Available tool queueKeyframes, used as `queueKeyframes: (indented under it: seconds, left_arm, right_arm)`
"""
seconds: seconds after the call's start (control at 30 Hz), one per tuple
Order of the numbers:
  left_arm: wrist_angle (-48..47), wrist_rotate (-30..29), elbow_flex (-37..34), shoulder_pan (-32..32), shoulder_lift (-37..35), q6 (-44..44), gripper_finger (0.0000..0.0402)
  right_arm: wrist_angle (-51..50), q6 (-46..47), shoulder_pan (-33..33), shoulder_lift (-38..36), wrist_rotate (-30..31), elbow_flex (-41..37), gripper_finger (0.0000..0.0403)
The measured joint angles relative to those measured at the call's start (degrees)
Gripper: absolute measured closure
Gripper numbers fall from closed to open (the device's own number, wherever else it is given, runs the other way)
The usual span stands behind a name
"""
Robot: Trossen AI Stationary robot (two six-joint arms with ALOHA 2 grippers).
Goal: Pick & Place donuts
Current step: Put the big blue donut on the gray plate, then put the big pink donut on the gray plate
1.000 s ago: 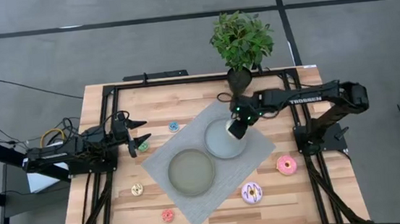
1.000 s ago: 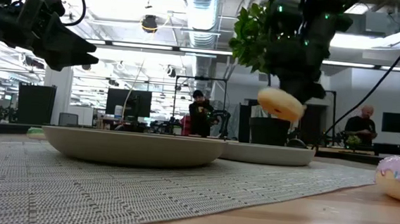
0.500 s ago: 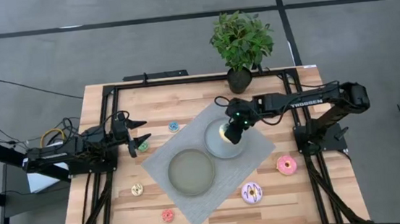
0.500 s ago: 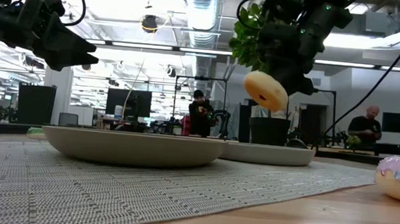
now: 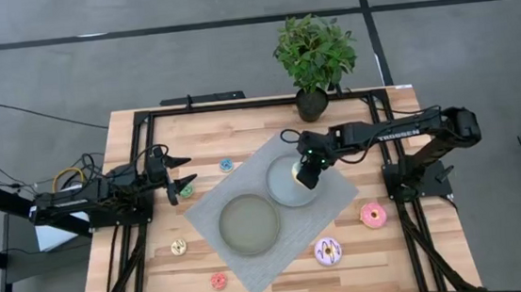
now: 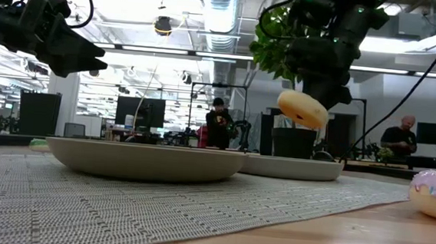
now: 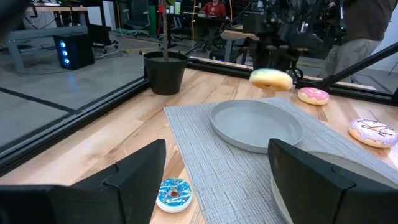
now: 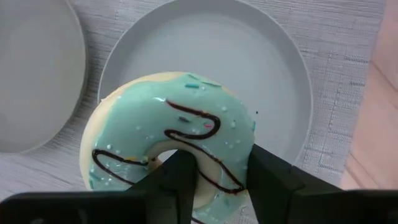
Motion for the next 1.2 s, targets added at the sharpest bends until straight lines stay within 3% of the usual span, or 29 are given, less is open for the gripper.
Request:
queueKeyframes:
  seconds: [0.4,0.53,0.77,1.0,1.2]
  left_arm:
    - [0.00,1.61,-0.02,0.01,-0.01,-0.04,0.0125]
    - [0.02,1.59,-0.02,0.02,0.00,-0.04,0.0125]
    - [-0.01,1.59,-0.02,0.01,0.00,-0.04,0.0125]
    - [0.00,1.67,-0.02,0.01,0.00,-0.04,0.0125]
    - [0.02,1.68,-0.02,0.00,0.00,0.00,0.0125]
  right_arm:
    - [-1.63,-0.37,0.15,8.34,1.21,-0.11,0.0193]
    - [-2.43,-0.35,0.48,7.64,1.24,0.37,0.0178]
    - [-10.62,-0.81,2.95,-0.02,4.07,2.68,0.0172]
    - [-29.92,7.96,10.39,-6.88,3.23,2.80,0.0173]
    - [-40.54,20.94,21.38,-8.54,-0.50,2.78,0.0173]
